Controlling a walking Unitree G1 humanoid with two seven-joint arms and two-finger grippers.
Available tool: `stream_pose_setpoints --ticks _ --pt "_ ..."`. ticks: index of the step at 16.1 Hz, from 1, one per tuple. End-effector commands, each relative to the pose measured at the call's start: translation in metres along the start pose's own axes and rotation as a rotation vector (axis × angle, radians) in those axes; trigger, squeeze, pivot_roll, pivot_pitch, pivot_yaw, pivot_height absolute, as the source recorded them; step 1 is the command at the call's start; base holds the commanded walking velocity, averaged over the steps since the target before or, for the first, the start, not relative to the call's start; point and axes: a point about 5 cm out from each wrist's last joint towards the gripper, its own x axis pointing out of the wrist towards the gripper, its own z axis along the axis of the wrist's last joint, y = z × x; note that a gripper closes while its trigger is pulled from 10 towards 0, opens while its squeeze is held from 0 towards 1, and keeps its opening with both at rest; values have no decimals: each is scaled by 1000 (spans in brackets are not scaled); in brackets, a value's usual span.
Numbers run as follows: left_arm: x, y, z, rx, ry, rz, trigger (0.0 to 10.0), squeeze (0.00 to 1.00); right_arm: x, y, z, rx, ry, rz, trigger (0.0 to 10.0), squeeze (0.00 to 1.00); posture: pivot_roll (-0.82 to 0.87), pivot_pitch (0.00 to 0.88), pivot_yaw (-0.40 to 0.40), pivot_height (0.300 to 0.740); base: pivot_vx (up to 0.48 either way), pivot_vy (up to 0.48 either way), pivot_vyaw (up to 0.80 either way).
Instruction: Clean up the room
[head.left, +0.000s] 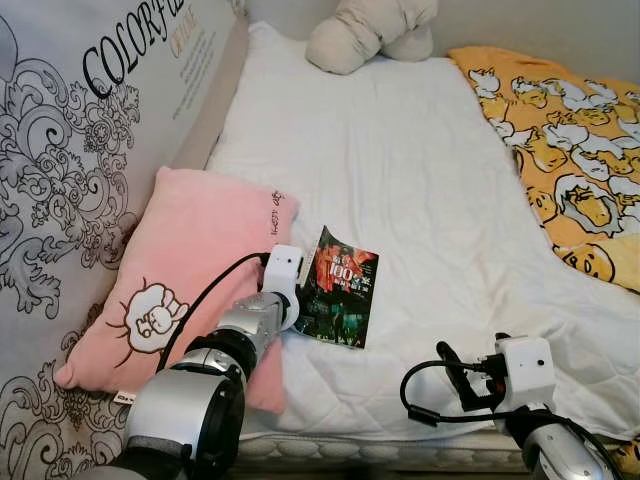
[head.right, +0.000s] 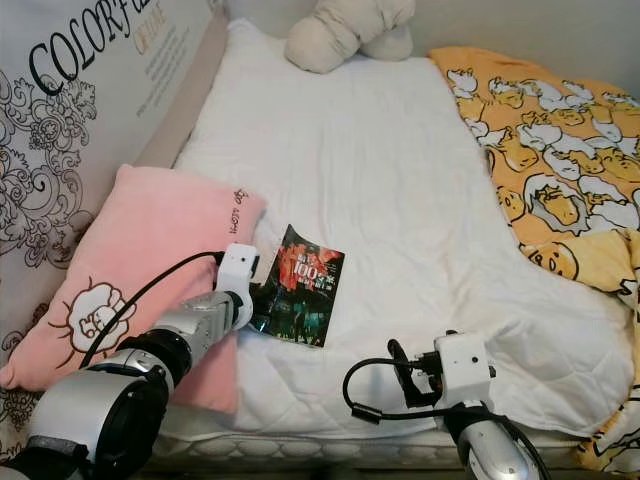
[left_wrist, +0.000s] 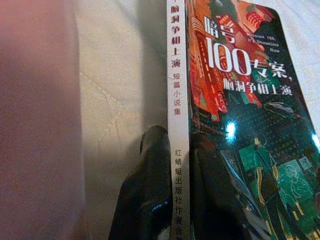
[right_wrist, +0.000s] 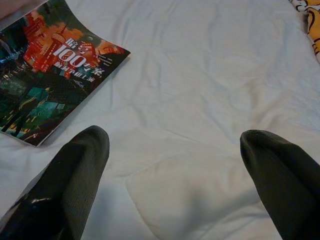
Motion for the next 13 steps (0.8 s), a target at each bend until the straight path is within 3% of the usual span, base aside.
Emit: stream_pose_setpoints --ticks 1,5,7,8,10,12,13 --pt "1 -5 -9 28 48 1 10000 1000 -3 -5 -3 -8 22 -16 10000 31 -208 0 -107 740 0 0 0" --pt "-1 5 -17 -48 86 59 10000 1000 -1 -3 -7 -5 33 -18 10000 35 -190 0 -94 740 0 0 0" --pt "-1 7 -21 -29 83 55 10000 1000 3 0 -8 8 34 -19 10000 31 -169 0 -89 740 0 0 0" --pt "-2 8 -19 76 77 51 10000 1000 5 2 -9 14 35 -16 10000 35 -153 0 -92 740 0 0 0" --pt "0 -1 5 463 -14 -18 10000 1000 8 8 -11 18 39 8 10000 35 -143 0 -89 740 0 0 0" --pt "-1 -3 23 549 -55 -16 10000 1000 10 11 -12 20 40 15 10000 35 -137 0 -88 740 0 0 0" --pt "-6 -3 52 609 -162 -39 10000 1000 17 16 -12 38 26 14 10000 35 -126 0 -48 740 0 0 0"
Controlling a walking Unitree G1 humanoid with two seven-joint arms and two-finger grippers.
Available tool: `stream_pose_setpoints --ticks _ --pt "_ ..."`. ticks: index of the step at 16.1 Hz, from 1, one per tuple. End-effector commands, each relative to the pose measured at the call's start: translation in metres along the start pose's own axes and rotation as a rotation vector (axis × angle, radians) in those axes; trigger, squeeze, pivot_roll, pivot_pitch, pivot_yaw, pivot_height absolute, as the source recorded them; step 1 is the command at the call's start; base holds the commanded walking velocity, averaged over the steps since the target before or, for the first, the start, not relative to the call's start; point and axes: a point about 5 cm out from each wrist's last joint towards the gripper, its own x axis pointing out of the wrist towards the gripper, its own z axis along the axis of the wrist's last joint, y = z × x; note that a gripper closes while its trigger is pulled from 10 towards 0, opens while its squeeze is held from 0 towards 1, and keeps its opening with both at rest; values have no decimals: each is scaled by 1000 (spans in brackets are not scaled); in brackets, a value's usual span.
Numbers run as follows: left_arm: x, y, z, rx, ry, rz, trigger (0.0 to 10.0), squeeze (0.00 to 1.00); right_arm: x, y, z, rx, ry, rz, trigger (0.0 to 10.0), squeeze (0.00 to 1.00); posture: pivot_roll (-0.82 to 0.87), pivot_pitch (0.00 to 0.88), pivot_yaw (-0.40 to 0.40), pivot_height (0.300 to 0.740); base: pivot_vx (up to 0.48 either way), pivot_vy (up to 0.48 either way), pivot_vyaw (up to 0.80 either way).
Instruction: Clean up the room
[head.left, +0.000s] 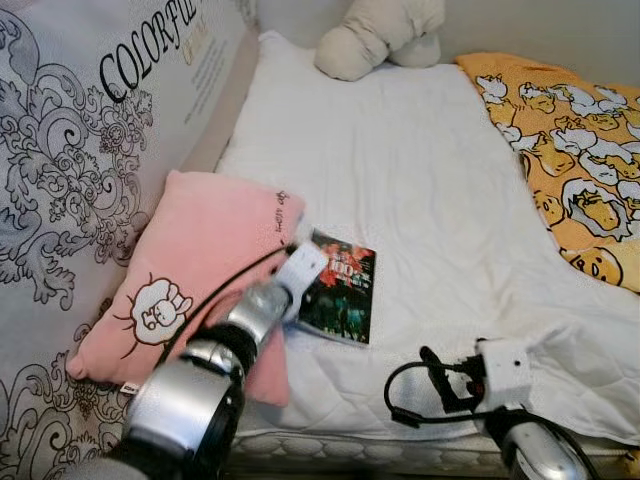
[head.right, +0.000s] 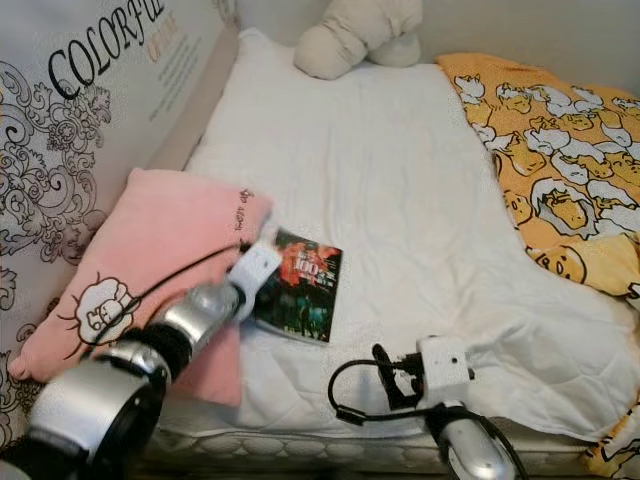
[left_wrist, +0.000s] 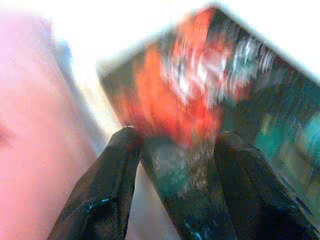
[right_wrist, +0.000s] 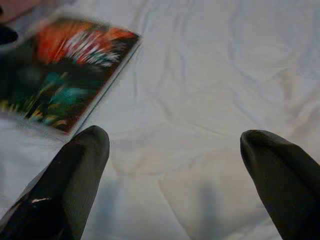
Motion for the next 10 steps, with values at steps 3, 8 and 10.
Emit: stream_pose_setpoints --ticks 3,8,10 --pt "-3 3 25 -31 -145 -122 10000 1000 14 3 1 46 -32 -41 10000 31 -103 0 9 740 0 0 0" --pt "-31 -17 15 -231 -355 -117 10000 1000 42 6 15 68 -123 -72 10000 39 -12 0 49 740 0 0 0" --pt "-49 -11 -4 -309 -433 63 10000 1000 37 -5 31 77 -212 -179 10000 0 24 0 9 740 0 0 0"
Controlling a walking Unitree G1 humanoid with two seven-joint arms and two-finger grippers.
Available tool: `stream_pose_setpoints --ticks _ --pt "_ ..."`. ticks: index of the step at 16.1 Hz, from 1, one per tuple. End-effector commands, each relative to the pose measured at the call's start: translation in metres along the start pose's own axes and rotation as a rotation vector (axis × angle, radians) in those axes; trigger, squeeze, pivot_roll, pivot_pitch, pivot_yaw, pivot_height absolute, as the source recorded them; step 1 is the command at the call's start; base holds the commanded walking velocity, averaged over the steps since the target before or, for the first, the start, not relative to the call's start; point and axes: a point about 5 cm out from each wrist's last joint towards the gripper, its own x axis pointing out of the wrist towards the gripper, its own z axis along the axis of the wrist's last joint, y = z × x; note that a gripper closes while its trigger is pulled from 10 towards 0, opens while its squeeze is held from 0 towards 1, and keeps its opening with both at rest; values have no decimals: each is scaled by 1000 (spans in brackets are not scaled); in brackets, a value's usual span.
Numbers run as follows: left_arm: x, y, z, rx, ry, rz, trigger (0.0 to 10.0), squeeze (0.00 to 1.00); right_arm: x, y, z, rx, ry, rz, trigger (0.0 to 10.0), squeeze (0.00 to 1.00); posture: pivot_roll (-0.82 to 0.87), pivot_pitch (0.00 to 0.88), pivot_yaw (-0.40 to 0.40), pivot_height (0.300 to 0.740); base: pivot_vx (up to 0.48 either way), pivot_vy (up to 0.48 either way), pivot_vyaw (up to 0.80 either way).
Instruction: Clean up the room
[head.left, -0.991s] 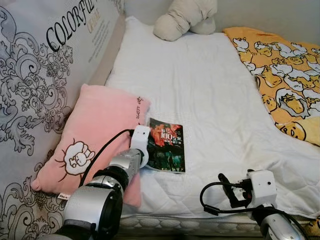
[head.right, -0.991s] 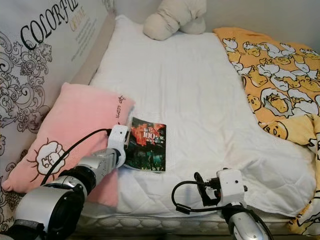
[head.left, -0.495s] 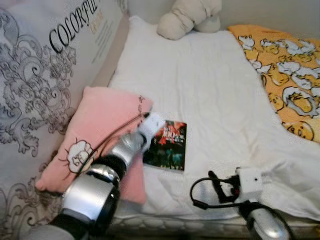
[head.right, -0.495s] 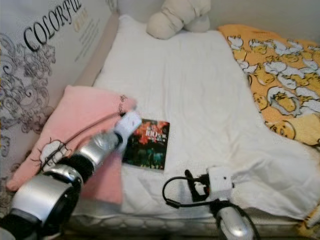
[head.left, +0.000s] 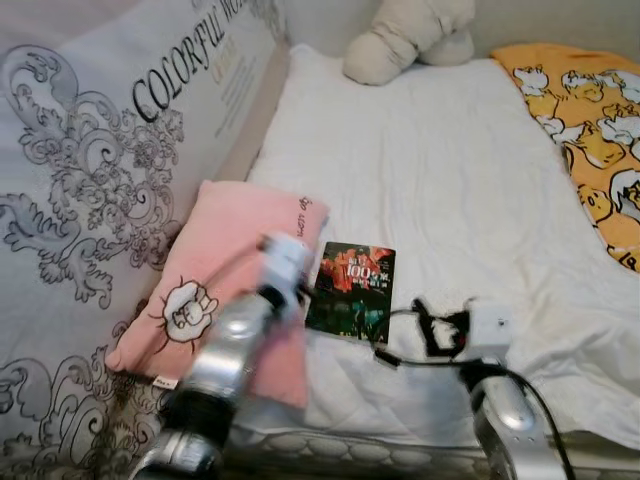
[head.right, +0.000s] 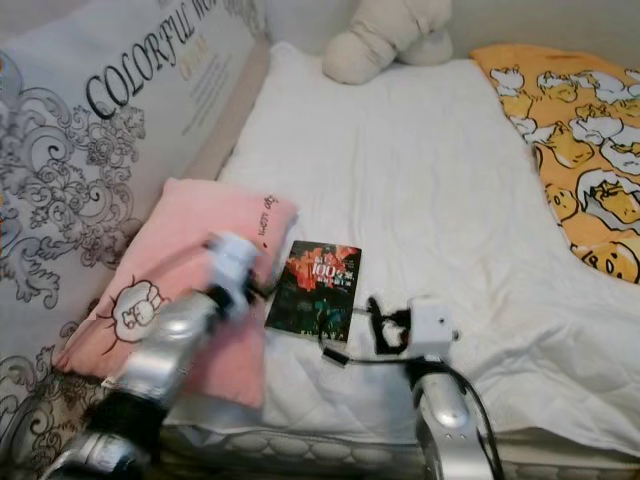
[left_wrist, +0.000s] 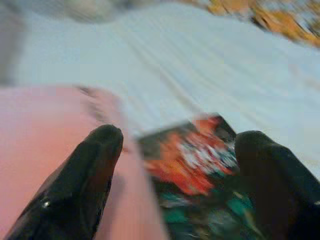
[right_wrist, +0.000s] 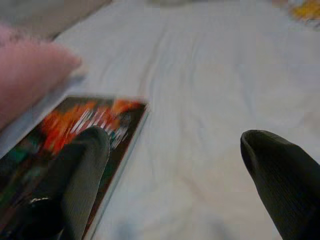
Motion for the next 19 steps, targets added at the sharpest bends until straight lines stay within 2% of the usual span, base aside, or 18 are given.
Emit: stream_pose_setpoints --ticks 1,2,3,5,6,8,10,14,15,16,17,18,19 --pt "-12 3 2 -39 -53 68 10000 0 -7 -15 6 -13 -31 -80 10000 0 38 0 -2 740 0 0 0" --pt "-23 3 16 -99 -133 104 10000 0 -9 -25 4 -32 -26 -130 10000 0 43 0 -10 740 0 0 0" --pt "-26 2 24 -158 -191 112 10000 0 -7 -29 0 -34 -15 -147 10000 0 42 0 -15 740 0 0 0" --pt "-22 -6 32 -121 -245 101 10000 0 3 -26 -1 -34 -8 -137 10000 0 40 0 -22 740 0 -480 0" --pt "-22 -8 31 -122 -254 100 10000 0 6 -25 1 -33 -12 -130 10000 0 36 0 -25 740 0 -480 0" --pt "-24 -13 24 -180 -228 100 10000 0 13 -18 -2 -49 -27 -88 10000 0 28 0 -22 740 0 -480 0" --pt "-21 -15 25 -152 -236 70 10000 0 18 -17 1 -59 -45 -70 10000 0 26 0 -21 740 0 -480 0" --pt "-22 -17 25 -125 -245 25 10000 0 13 -18 -3 -44 -43 -70 10000 0 16 0 -9 740 0 -480 0" --pt "-23 -18 25 -124 -243 23 10000 0 11 -18 -14 -16 35 -44 10000 0 11 0 -6 740 0 -480 0" --pt "-23 -16 23 -141 -240 38 10000 0 4 -11 -42 -16 228 65 10000 0 10 0 -5 740 0 -480 0" --pt "-23 -13 22 -148 -230 58 10000 0 -7 -13 -56 -72 271 89 10000 0 10 0 -4 740 0 -300 0" --pt "-23 -11 22 -143 -231 65 10000 0 -14 -18 -61 -85 277 74 10000 0 13 0 -7 740 0 0 0" --pt "-21 -2 26 -100 -248 89 10000 0 -22 -30 -71 -92 282 9 10000 0 27 0 -16 740 0 0 0"
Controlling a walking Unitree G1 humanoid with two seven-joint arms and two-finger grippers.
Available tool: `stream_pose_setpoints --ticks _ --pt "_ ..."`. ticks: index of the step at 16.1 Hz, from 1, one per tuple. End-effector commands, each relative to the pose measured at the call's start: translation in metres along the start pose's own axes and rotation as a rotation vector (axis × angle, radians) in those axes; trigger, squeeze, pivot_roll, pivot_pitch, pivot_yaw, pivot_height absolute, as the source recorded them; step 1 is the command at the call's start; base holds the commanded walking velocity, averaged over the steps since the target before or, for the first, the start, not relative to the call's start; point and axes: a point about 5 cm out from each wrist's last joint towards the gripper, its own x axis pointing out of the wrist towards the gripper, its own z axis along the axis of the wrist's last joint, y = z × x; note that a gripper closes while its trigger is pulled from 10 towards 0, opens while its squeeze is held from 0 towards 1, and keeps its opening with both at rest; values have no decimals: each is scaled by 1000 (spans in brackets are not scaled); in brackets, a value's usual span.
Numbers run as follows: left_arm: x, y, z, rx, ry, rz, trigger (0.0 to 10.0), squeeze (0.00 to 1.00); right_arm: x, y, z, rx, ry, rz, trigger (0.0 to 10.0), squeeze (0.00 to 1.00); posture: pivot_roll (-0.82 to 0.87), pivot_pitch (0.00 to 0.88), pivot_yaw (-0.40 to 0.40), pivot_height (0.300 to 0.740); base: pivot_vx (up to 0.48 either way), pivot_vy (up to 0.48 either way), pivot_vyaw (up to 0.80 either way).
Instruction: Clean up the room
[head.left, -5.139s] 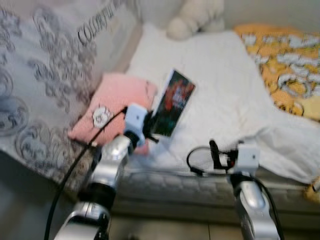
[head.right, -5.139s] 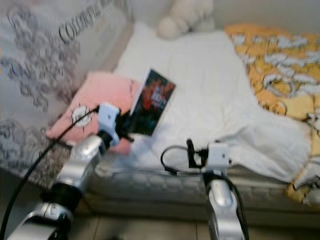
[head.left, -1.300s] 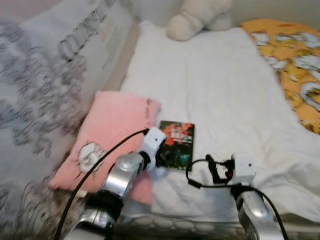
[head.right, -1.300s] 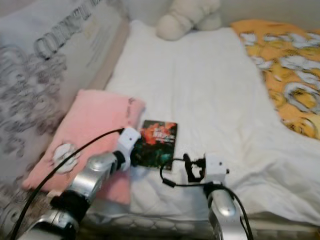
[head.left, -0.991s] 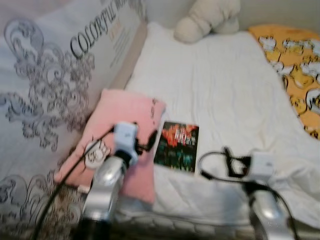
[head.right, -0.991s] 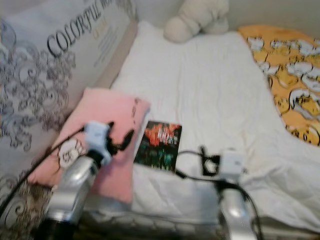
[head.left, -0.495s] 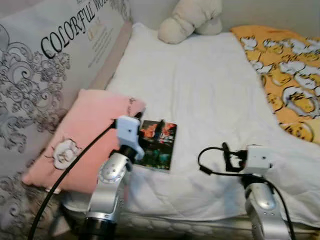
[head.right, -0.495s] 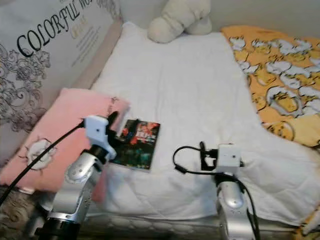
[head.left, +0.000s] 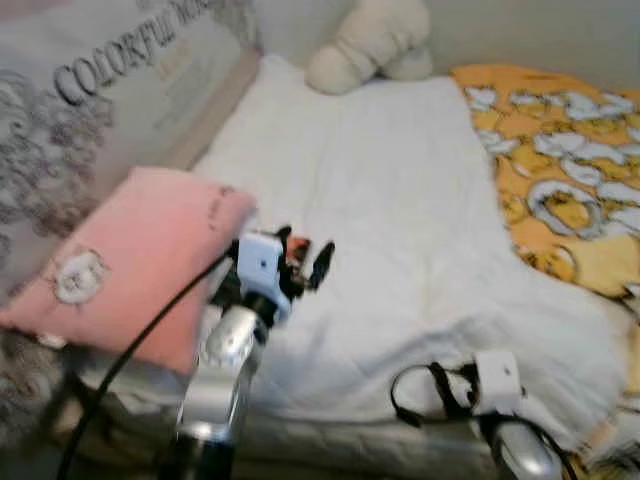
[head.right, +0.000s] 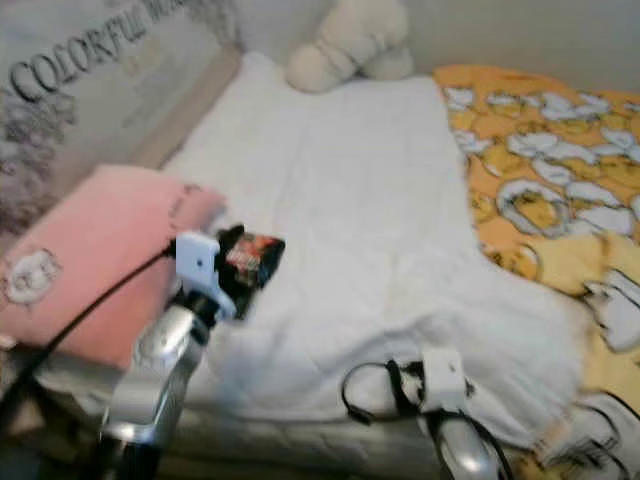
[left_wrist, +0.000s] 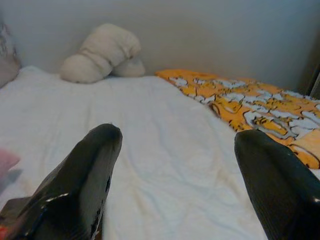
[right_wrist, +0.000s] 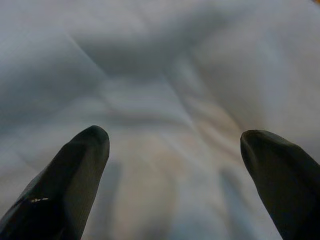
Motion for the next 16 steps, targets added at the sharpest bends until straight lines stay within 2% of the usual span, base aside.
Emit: stream_pose_setpoints --ticks 1,3,6,7,8,9,10,11,16 --pt "0 12 3 32 -12 44 10000 0 5 -3 10 4 -57 -32 10000 0 27 0 -16 740 0 0 0" --pt "14 16 19 76 -68 66 10000 0 11 -4 1 -35 -1 -32 10000 0 48 0 -23 740 0 0 0" --pt "18 8 20 100 -68 30 10000 0 22 -9 0 -61 25 -46 10000 0 73 0 -7 740 0 0 0" --pt "14 -3 15 171 -39 -50 10000 0 29 -11 1 -61 38 -70 10000 0 85 0 7 740 0 0 0" --pt "4 -19 5 200 15 -253 10000 0 35 -10 1 -39 64 -68 10000 0 105 0 15 740 0 0 0" --pt "-7 -28 -2 224 54 -387 10000 0 39 -8 0 -14 87 -62 10000 0 114 0 15 740 0 0 0" --pt "-11 -29 -3 234 63 -410 10000 0 40 -5 -1 -5 107 -48 10000 0 119 0 17 740 0 0 0" --pt "-22 -28 -1 247 73 -420 10000 0 45 -1 -3 6 144 -25 10000 0 145 0 34 740 0 0 0" --pt "-28 -24 1 257 96 -402 10000 0 47 7 -13 32 245 -8 10000 0 175 20 42 740 0 0 0"
